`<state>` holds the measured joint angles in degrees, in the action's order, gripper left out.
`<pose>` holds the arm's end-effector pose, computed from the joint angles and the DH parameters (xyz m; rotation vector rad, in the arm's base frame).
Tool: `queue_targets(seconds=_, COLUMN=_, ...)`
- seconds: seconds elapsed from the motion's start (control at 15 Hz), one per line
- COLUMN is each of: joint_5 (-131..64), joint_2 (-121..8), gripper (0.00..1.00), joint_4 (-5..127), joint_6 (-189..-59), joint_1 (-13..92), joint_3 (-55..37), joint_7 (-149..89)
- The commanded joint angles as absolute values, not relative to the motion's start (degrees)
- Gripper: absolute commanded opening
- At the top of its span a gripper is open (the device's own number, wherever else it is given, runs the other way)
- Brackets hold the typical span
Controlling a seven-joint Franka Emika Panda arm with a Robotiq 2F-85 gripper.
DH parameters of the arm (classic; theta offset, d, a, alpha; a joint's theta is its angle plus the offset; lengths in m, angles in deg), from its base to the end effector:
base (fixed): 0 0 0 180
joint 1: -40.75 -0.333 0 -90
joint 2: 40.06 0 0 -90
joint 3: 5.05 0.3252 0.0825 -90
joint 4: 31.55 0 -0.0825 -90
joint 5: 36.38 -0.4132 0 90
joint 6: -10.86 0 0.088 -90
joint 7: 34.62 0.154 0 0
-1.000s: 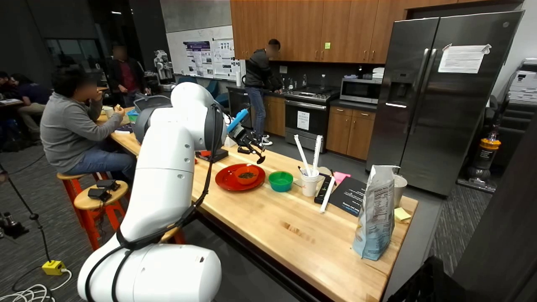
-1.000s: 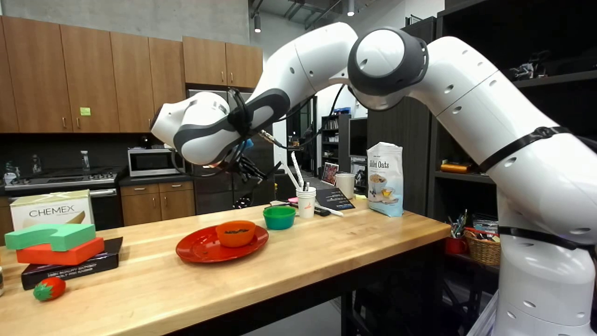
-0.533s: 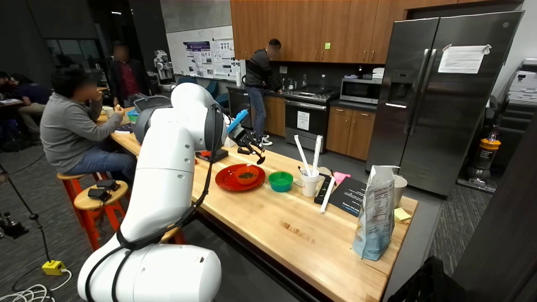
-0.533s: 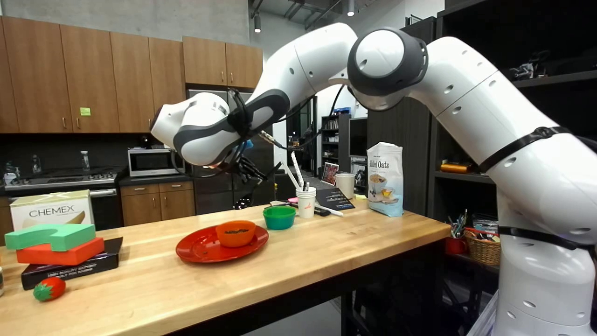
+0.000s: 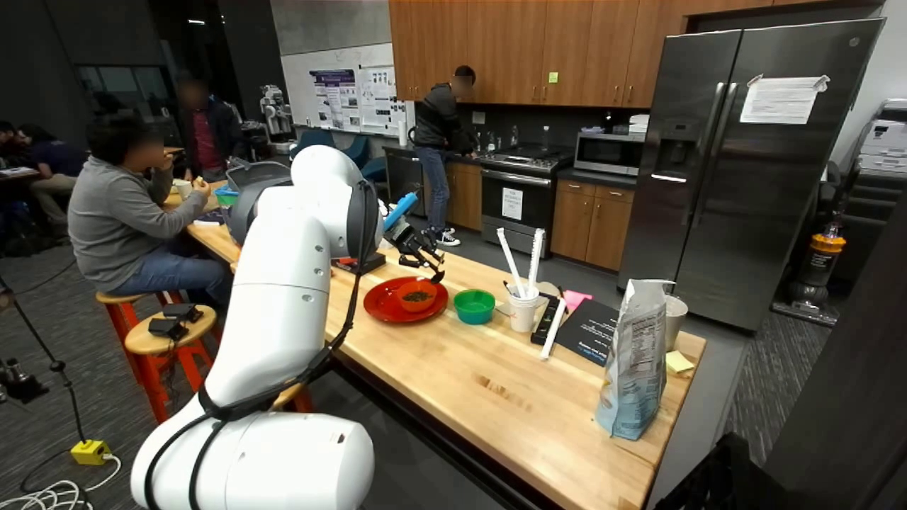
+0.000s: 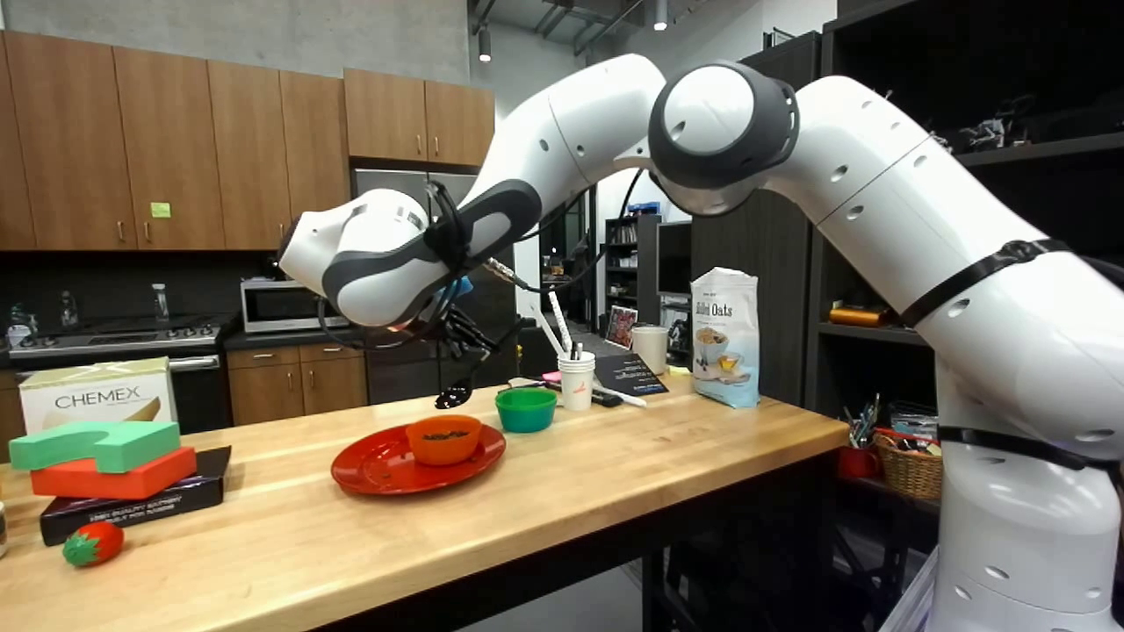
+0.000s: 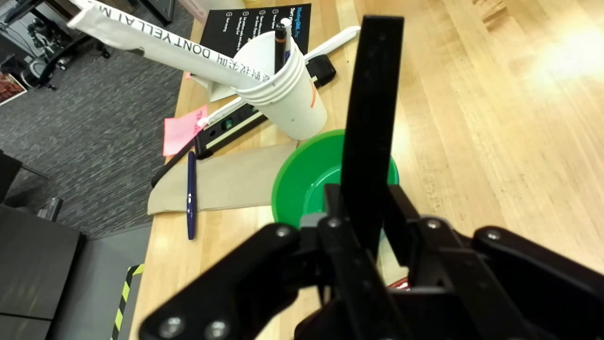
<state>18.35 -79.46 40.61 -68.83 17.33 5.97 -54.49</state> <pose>0.6702 0.2559 0.3350 1.9171 1.0915 -0.4817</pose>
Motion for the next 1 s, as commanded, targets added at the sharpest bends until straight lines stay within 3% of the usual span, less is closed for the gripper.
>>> queue_targets(seconds=0.0, joint_5=17.6, joint_2=-80.4, gripper=0.06, joint_4=39.9, joint_6=-69.7, joint_1=17.3, joint_3=6.4, joint_7=-54.9)
queue_targets(seconds=0.93, joint_5=20.2, joint_2=-84.7, gripper=0.06, joint_4=37.7, joint_6=-62.3, joint_1=14.3, joint_3=6.7, joint_7=-68.1)
